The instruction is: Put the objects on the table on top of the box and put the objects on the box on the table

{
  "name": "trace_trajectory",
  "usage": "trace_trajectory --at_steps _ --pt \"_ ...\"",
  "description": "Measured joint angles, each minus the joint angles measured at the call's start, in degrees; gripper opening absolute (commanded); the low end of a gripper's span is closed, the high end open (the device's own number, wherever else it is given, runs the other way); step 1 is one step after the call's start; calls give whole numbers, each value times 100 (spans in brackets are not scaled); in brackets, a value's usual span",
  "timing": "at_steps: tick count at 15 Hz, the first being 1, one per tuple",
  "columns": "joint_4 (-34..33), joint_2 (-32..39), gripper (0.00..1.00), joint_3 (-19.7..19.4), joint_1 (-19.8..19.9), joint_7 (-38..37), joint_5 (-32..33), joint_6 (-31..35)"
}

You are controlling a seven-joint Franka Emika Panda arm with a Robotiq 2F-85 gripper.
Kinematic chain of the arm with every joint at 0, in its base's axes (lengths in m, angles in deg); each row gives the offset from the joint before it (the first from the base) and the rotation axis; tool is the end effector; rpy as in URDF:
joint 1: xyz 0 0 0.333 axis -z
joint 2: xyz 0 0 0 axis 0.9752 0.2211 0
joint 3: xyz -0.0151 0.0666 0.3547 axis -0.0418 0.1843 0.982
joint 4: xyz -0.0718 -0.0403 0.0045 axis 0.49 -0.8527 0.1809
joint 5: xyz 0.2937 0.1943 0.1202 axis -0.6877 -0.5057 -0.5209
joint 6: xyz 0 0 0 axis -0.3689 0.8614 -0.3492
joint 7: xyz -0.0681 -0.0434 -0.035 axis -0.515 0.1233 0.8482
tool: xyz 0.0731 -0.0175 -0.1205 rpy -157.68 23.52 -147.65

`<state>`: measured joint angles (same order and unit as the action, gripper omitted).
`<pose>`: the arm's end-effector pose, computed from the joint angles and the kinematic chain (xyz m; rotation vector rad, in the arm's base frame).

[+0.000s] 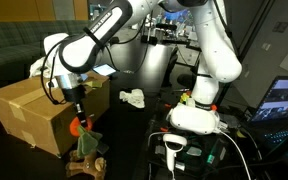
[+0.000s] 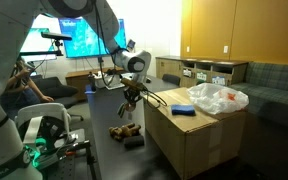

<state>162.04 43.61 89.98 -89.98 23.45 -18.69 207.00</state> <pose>0.5359 0.3012 0.2234 -2.6476 -1.1444 0.3544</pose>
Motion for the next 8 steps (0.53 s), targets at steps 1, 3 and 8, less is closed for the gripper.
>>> trace_trajectory --at_steps 1,3,8 --pt "-168 116 3 9 -2 0 0 -60" --pt "-458 326 3 20 -6 0 0 -149" --pt "-901 651 39 18 -8 -68 0 -165"
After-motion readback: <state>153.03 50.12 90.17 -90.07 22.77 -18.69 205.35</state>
